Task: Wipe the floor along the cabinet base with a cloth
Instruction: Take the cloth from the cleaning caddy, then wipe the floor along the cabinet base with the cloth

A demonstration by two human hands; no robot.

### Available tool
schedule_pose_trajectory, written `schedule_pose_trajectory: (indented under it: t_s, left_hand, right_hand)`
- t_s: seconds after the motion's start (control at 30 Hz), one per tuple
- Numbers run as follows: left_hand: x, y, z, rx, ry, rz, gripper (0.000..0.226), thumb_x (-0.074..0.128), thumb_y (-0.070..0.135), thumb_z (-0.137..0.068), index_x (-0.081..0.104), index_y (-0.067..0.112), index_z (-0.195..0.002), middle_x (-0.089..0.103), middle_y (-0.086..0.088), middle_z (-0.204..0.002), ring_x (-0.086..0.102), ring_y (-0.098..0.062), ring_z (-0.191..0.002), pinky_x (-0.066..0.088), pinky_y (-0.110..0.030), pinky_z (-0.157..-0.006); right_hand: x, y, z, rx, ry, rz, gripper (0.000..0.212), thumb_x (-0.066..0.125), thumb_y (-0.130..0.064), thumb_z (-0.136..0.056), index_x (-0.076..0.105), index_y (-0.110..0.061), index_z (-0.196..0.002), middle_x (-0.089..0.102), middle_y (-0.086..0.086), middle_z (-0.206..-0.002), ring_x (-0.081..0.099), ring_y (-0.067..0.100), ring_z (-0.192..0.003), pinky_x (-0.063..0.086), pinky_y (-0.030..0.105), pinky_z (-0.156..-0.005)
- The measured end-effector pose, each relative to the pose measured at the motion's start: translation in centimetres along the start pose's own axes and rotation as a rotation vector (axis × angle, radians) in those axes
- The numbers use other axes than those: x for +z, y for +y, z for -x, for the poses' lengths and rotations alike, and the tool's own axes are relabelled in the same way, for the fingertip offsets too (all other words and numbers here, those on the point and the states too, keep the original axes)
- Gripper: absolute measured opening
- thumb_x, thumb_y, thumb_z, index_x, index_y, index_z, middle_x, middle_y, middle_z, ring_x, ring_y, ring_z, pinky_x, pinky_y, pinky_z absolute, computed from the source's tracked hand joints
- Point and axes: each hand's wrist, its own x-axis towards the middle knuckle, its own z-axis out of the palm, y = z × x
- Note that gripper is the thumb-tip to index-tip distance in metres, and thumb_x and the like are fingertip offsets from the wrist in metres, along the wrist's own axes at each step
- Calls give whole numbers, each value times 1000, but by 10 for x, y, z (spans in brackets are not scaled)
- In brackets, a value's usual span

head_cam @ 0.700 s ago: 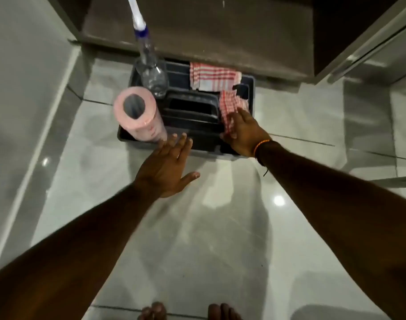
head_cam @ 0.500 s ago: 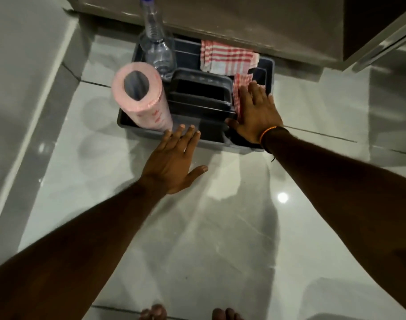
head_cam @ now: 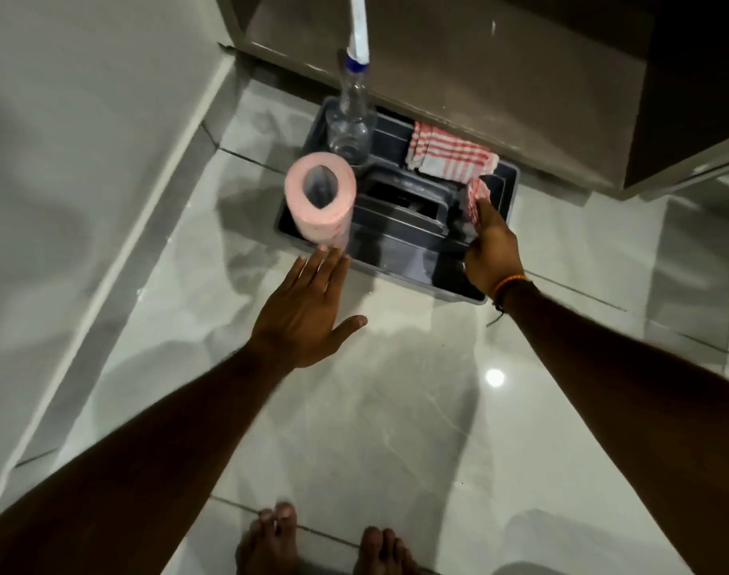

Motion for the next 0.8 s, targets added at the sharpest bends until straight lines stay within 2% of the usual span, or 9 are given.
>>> schedule_pose_trajectory:
  t_s: [0.13,0.23,0.37,0.43,0.5,0.53,0.63,0.67,0.8]
  left_hand:
    - [-31,-20,61,-108,11,12,98,16,76,-100,16,5,-167,14,-17,-177,11,-34,-165,10,-47,-134]
    - [-39,-37,114,-241,28,80,96,22,74,-101,11,7,-168,6,-14,-178,3,-30,-166,2,-41,-132]
    - [-15,-54,194,-403,42,153,100,20,77,-99,15,4,-167,13,-19,-176,9,-34,-164,8,-44,-131]
    - [10,-61,229,-456,15,185,103,14,80,-97,12,4,-167,9,-18,-176,6,-33,-164,10,-45,-132]
    - [39,-74,258,-511,-10,211,104,9,81,-95,6,6,-167,1,-16,-176,0,-32,-164,8,-45,-133]
    - [55,-82,269,-536,-17,217,103,8,81,-94,3,7,-167,-3,-14,-176,-2,-31,-164,7,-45,-133]
    - [103,-107,288,-606,0,233,101,10,79,-96,4,7,-167,-2,-14,-176,1,-33,-165,8,-45,-133]
    - [121,-116,291,-629,2,240,101,11,78,-97,7,6,-167,0,-15,-176,2,-34,-165,9,-46,-133]
    - [181,-144,290,-699,20,277,101,20,77,-97,9,5,-168,4,-18,-177,8,-35,-165,14,-47,-132]
  right_hand:
    - [-16,-41,52,71,-16,-70,79,44,24,-96,34,-7,-167,47,20,-167,47,44,-153,34,43,-131]
    - [-6,-67,98,24,-11,-76,74,42,23,-96,37,-4,-166,50,22,-165,50,44,-151,37,44,-130]
    - [37,-99,150,-80,-87,-104,71,41,23,-98,39,-1,-164,49,20,-166,49,37,-153,33,26,-128]
    - [66,-115,166,-165,-157,-116,73,38,25,-96,37,1,-165,45,19,-170,43,30,-157,26,12,-127]
    - [104,-131,172,-224,-240,-115,76,36,26,-94,34,1,-166,41,18,-172,39,29,-160,20,8,-128]
    - [126,-139,170,-254,-274,-126,78,34,26,-93,31,1,-167,38,17,-174,35,26,-162,18,10,-131]
    - [198,-154,154,-441,-351,-109,88,24,22,-86,21,-1,-171,24,14,-180,23,27,-169,17,50,-141]
    - [224,-156,145,-508,-360,-68,89,25,20,-84,19,0,-171,21,15,-181,19,30,-170,14,56,-140]
    - [321,-159,115,-728,-404,177,86,39,14,-88,16,2,-170,10,23,-181,8,39,-170,7,56,-140]
